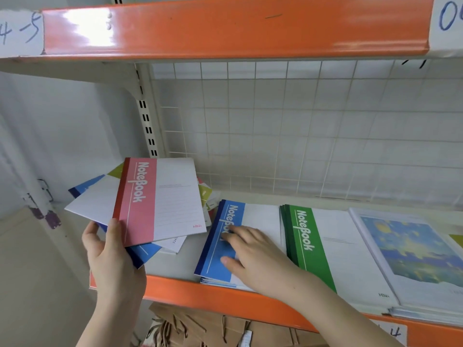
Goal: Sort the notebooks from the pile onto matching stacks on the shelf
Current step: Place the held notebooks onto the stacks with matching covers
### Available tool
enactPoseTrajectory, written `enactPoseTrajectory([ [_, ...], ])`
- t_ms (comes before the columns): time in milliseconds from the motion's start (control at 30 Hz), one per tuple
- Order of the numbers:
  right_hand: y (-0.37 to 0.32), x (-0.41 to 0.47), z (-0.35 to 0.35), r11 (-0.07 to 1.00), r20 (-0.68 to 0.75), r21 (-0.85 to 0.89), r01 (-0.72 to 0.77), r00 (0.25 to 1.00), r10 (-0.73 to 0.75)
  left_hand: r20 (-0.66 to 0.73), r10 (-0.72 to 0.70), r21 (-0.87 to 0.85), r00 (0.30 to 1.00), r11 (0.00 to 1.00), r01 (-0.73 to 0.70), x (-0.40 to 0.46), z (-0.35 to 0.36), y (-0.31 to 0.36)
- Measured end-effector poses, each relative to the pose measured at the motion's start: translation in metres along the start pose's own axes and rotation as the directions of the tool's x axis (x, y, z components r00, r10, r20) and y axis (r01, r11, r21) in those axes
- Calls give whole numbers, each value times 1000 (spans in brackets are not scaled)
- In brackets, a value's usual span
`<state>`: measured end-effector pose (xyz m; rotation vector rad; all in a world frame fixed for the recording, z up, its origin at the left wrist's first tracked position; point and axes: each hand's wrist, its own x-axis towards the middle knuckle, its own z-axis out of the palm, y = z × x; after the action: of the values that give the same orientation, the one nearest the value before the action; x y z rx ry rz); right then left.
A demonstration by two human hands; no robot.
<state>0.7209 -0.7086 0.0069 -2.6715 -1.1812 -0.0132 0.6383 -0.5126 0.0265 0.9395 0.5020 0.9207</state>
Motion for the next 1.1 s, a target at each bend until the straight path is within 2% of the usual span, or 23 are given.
enactPoseTrajectory([
  [67, 2, -1, 1, 1000, -14, -1, 15, 1000, -15, 39, 24, 61, 999, 998, -26, -5, 5, 3],
  [233, 13, 6, -3, 998, 4, 53, 42, 999, -42, 110, -39, 49, 993, 998, 34, -8, 13, 8],
  [300, 20, 8, -6, 982, 55, 182, 46, 997, -57, 170, -52, 43, 984, 998, 45, -13, 19, 8],
  [367, 29, 5, -18, 922, 9, 385, -45, 999, 45, 250, -67, 54, 966, 997, 55, -17, 24, 4],
  [400, 34, 0, -28, 851, -30, 511, -119, 987, 156, 281, -83, 70, 956, 995, 66, -20, 27, 1],
  [433, 41, -6, -38, 722, -44, 670, -170, 963, 267, 310, -109, 85, 944, 993, 87, -25, 31, -1],
  [467, 46, -13, -49, 522, -19, 833, -183, 934, 357, 342, -135, 100, 930, 989, 107, -29, 36, -6],
  [500, 52, -22, -58, 279, 34, 947, -157, 916, 401, 377, -155, 119, 913, 986, 119, -33, 41, -10],
  [533, 57, -31, -65, 85, 79, 989, -125, 905, 419, 411, -167, 148, 896, 982, 115, -38, 48, -15],
  [567, 63, -40, -69, -20, 109, 994, -111, 899, 424, 446, -174, 177, 878, 979, 104, -43, 57, -19],
  [600, 67, -48, -71, -75, 129, 991, -107, 887, 443, 491, -181, 197, 852, 976, 94, -48, 67, -23],
  [667, 80, -63, -75, -151, 151, 985, -80, 815, 559, 586, -198, 224, 786, 971, 78, -62, 88, -33],
  [733, 93, -83, -81, -166, 138, 986, -32, 722, 678, 653, -202, 242, 730, 969, 51, -78, 111, -40],
  [767, 100, -94, -83, -128, 107, 992, -20, 685, 720, 674, -200, 245, 711, 969, 40, -87, 121, -44],
  [867, 120, -133, -83, 107, -24, 989, -102, 601, 799, 720, -237, 265, 652, 963, 58, -123, 152, -58],
  [1000, 145, -182, -93, 171, -104, 977, -124, 421, 901, 734, -325, 316, 596, 941, 124, -176, 184, -77],
  [1100, 165, -220, -102, 240, -163, 953, -184, 356, 920, 729, -362, 330, 581, 929, 165, -210, 205, -91],
])
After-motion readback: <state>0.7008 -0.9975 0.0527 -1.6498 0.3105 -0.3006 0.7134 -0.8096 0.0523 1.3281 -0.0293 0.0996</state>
